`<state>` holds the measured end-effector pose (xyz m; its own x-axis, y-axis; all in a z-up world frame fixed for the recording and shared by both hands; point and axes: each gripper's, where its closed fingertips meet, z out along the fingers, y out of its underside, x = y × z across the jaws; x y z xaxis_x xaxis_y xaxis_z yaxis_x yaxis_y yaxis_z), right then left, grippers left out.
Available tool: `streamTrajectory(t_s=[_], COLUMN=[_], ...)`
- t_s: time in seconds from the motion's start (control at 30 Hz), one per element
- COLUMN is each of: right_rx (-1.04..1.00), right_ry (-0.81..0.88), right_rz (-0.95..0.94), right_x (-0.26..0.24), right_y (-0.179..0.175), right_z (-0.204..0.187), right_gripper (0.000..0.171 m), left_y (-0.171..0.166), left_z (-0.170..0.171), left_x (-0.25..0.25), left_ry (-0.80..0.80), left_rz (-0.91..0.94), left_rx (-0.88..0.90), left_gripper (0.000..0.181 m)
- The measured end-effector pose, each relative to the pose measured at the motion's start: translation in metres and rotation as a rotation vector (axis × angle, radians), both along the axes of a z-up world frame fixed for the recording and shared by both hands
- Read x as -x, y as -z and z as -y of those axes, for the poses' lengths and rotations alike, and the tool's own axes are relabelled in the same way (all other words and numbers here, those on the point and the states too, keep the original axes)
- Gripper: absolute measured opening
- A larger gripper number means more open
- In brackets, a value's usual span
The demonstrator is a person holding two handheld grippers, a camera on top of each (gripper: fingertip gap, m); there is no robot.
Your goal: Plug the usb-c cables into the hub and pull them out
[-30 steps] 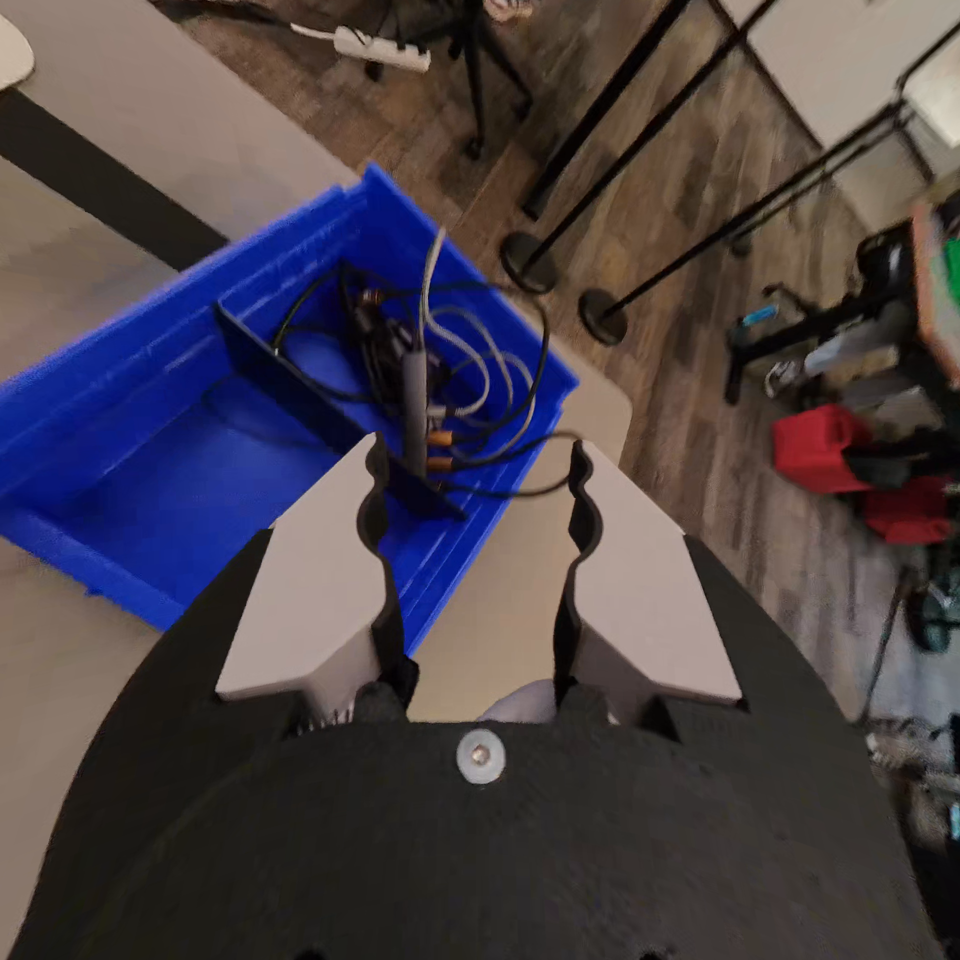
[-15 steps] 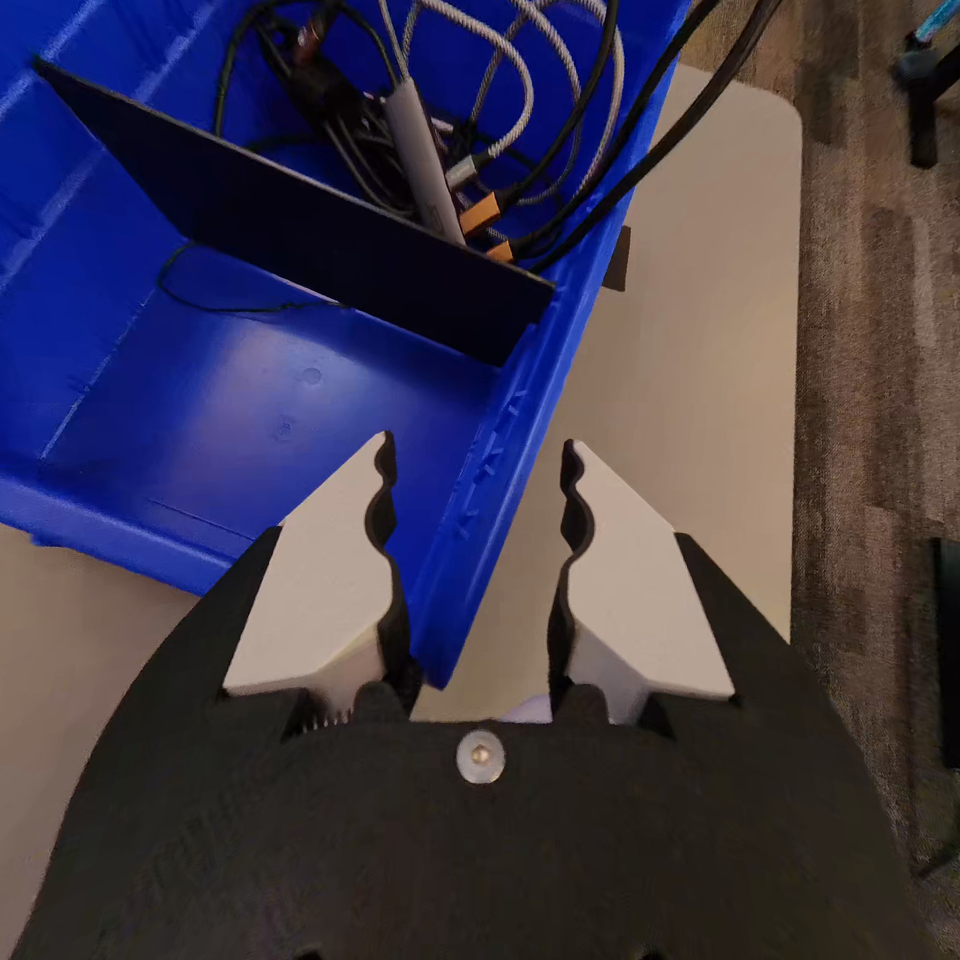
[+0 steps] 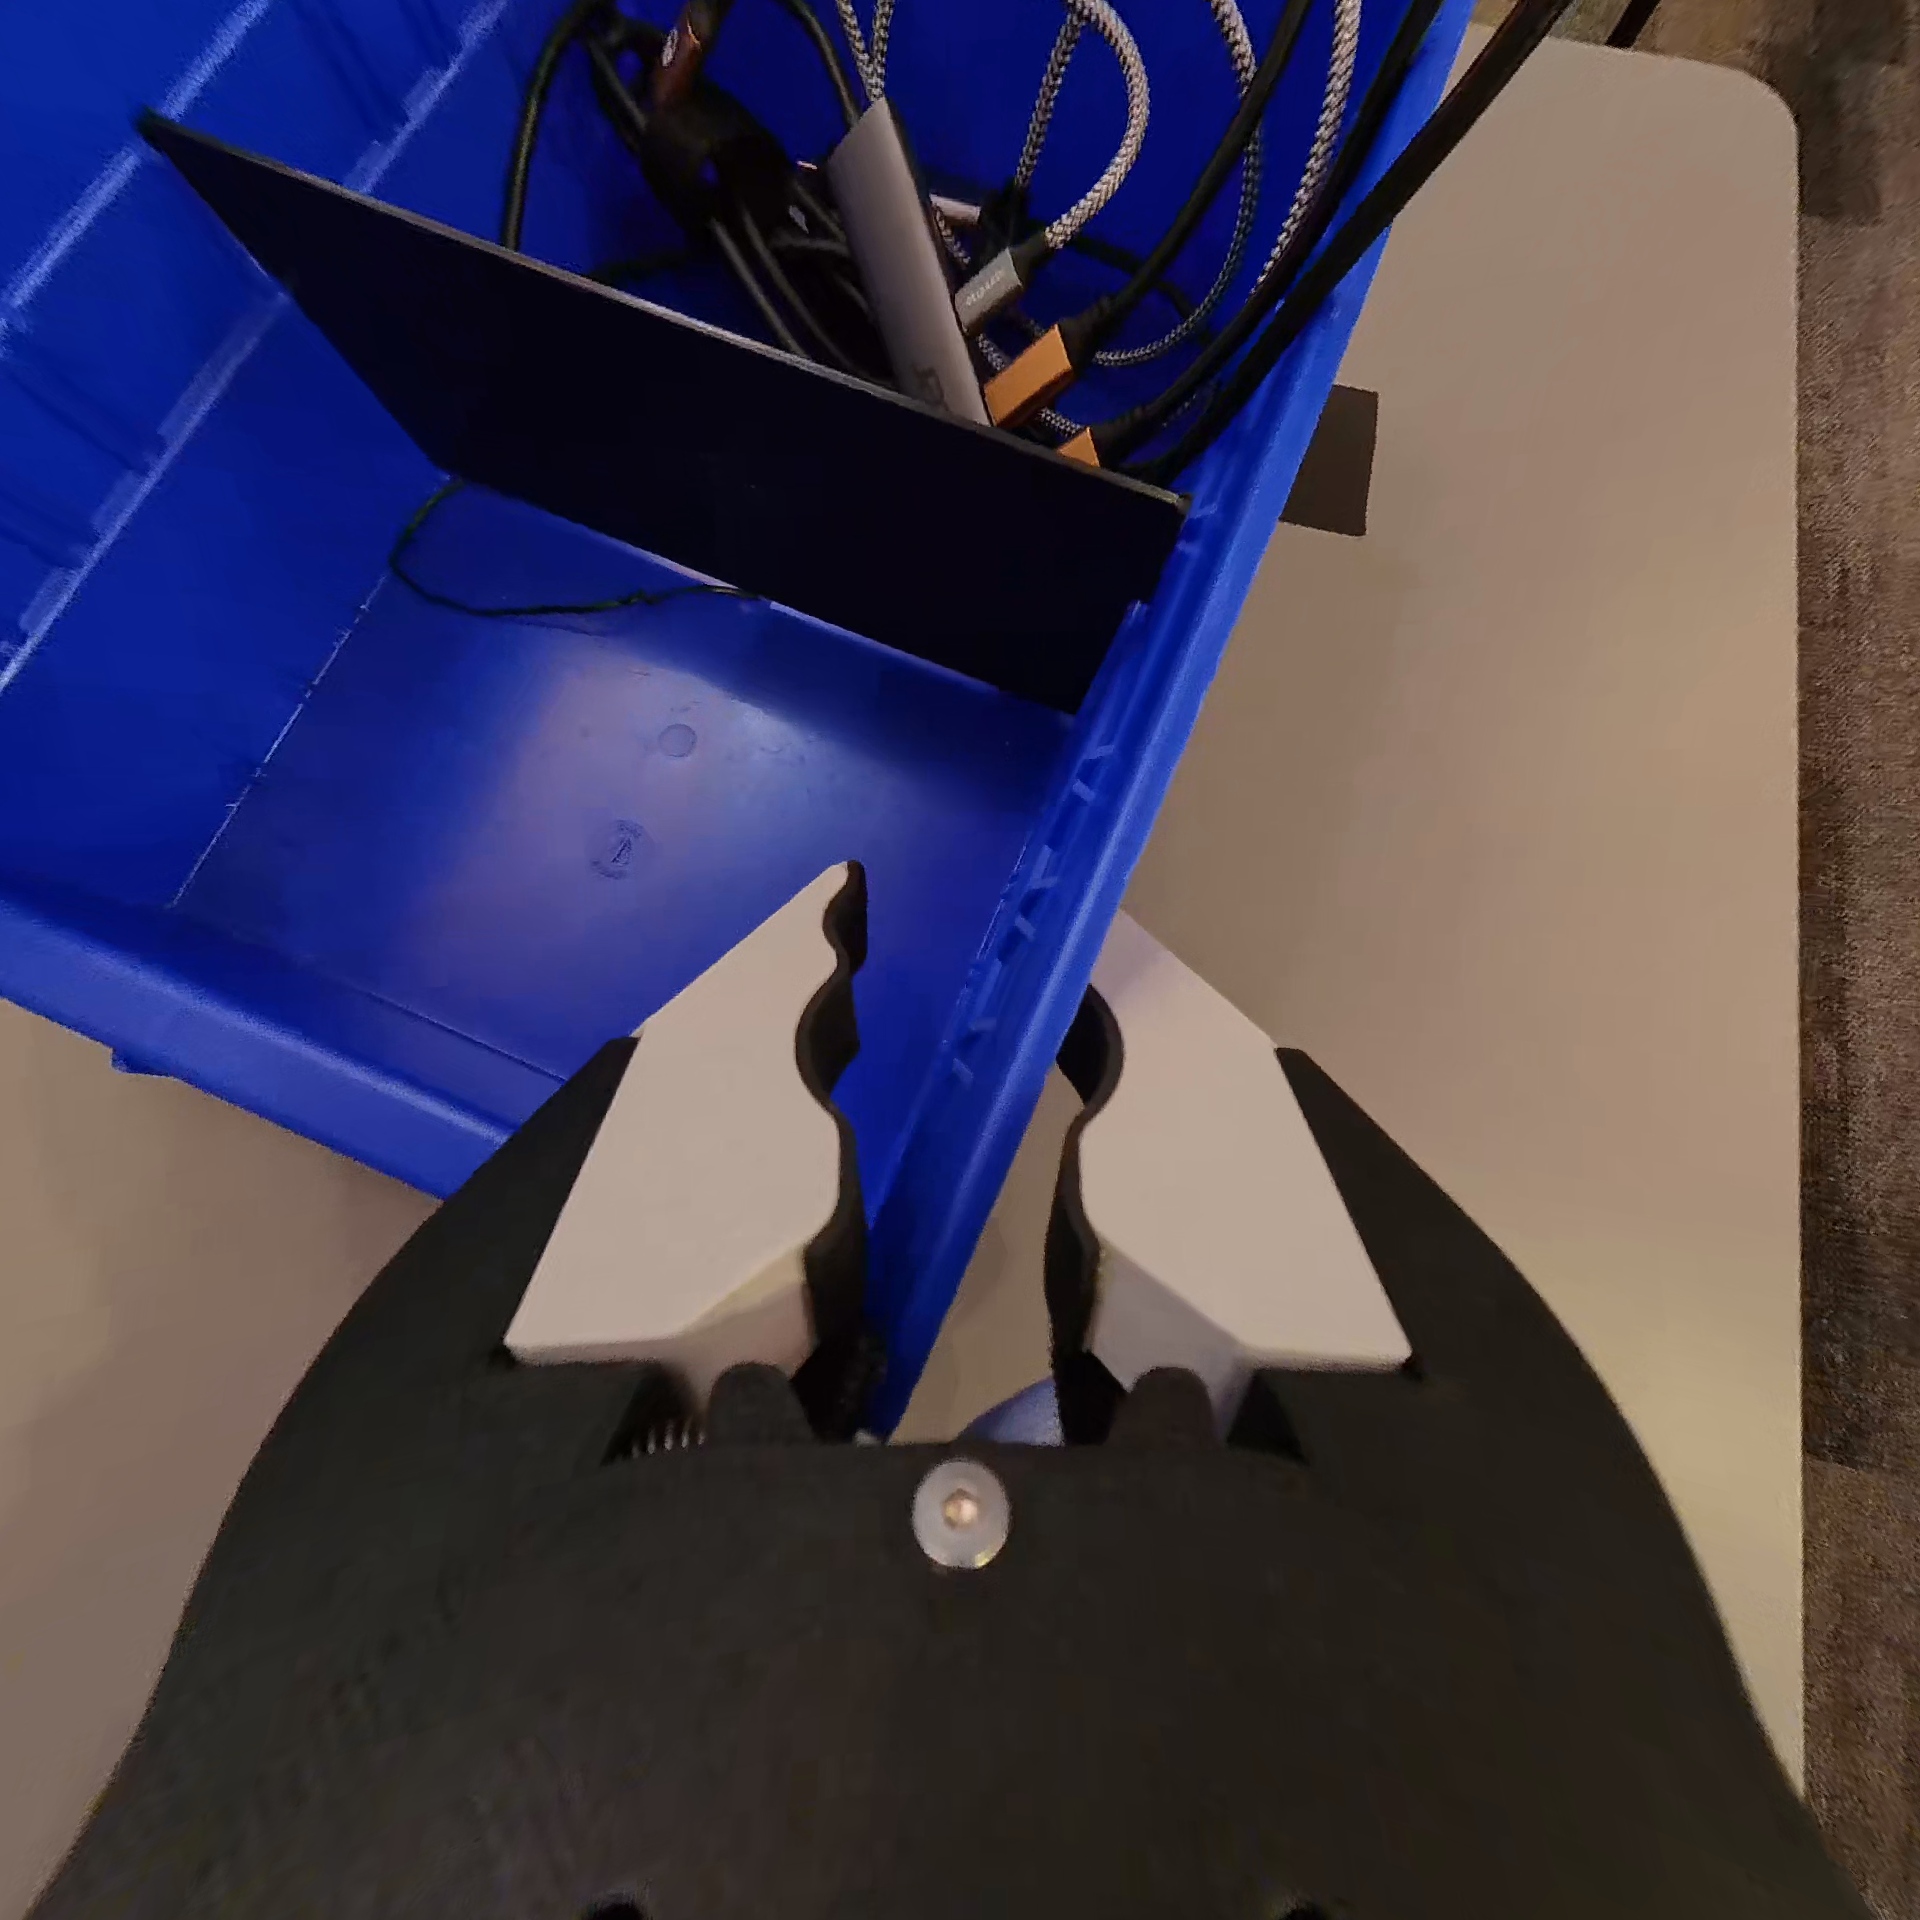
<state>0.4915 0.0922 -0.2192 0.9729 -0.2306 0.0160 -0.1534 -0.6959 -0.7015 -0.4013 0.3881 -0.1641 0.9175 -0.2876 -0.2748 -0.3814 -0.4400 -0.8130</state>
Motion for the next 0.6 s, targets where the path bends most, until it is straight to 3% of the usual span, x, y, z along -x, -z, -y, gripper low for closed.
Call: streamTrajectory(t_s=[0.17, 0.3, 0.4, 0.6], right_rx=[0.016, -0.003, -0.015, -0.034], right_ry=[0.064, 0.117, 0.137, 0.136], right_rz=[0.061, 0.050, 0.047, 0.032], right_x=[-0.007, -0.011, -0.012, -0.002], right_y=[0.000, -0.001, -0.001, -0.002], right_z=[0.001, 0.003, 0.005, 0.015], right_gripper=[0.020, 0.012, 0.006, 0.003], left_y=[0.034, 0.038, 0.037, 0.036], left_z=[-0.009, -0.017, -0.023, -0.030], left_x=[0.001, -0.012, -0.013, -0.016], left_ry=[0.023, 0.075, 0.073, 0.095], left_rz=[0.128, 0.197, 0.214, 0.294], left_rx=[0.105, 0.090, 0.076, 0.077], left_gripper=[0.074, 0.025, 0.007, 0.005])
